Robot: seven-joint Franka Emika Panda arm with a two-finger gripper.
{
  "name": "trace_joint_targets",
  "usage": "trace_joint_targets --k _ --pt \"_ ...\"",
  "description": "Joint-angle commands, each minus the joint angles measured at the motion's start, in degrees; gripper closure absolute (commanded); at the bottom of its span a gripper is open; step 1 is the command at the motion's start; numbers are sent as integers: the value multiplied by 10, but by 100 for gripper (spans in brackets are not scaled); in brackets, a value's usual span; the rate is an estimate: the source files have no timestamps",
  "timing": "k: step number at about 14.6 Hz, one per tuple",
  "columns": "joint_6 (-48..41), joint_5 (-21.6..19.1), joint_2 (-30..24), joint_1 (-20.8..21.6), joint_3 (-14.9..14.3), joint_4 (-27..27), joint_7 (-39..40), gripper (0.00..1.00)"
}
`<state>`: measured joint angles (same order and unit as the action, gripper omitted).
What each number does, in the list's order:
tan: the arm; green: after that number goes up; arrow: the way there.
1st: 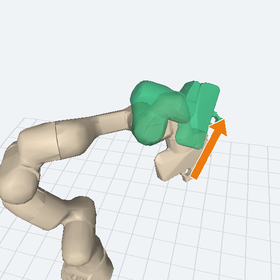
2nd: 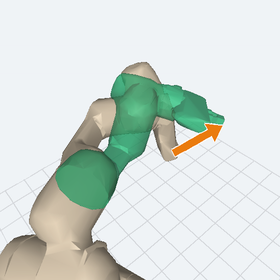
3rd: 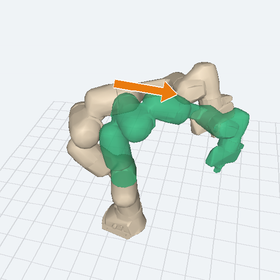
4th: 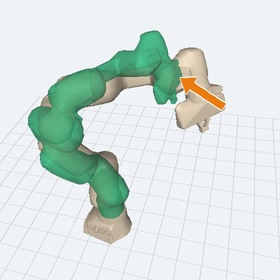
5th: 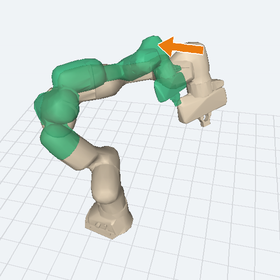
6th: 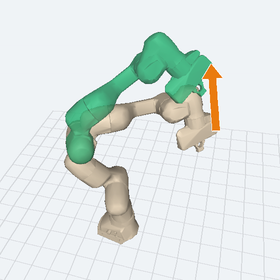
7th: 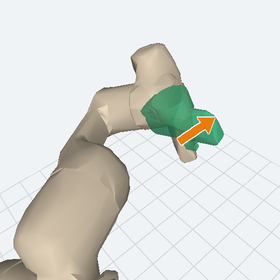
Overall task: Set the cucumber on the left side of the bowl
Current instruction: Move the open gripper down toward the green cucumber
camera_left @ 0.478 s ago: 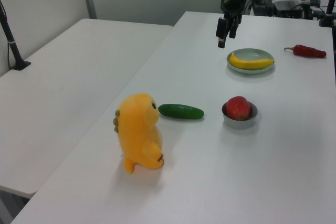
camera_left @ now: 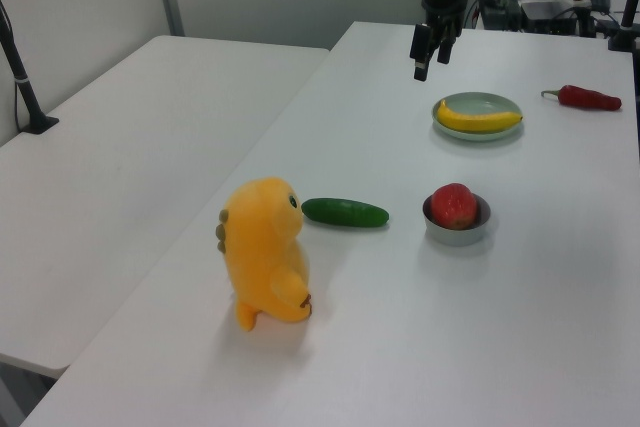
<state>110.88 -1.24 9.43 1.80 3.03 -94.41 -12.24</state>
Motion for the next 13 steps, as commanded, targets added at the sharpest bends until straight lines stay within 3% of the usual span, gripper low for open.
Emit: trace_joint_targets --k 1,5,10,13 --pt "-19 -3 -5 1 -1 6 -1 0" --pt "-19 -2 -34 -9 0 -31 1 0" --pt "-10 -3 -35 -4 4 -60 5 0" --pt "100 -4 4 6 15 -61 -4 0"
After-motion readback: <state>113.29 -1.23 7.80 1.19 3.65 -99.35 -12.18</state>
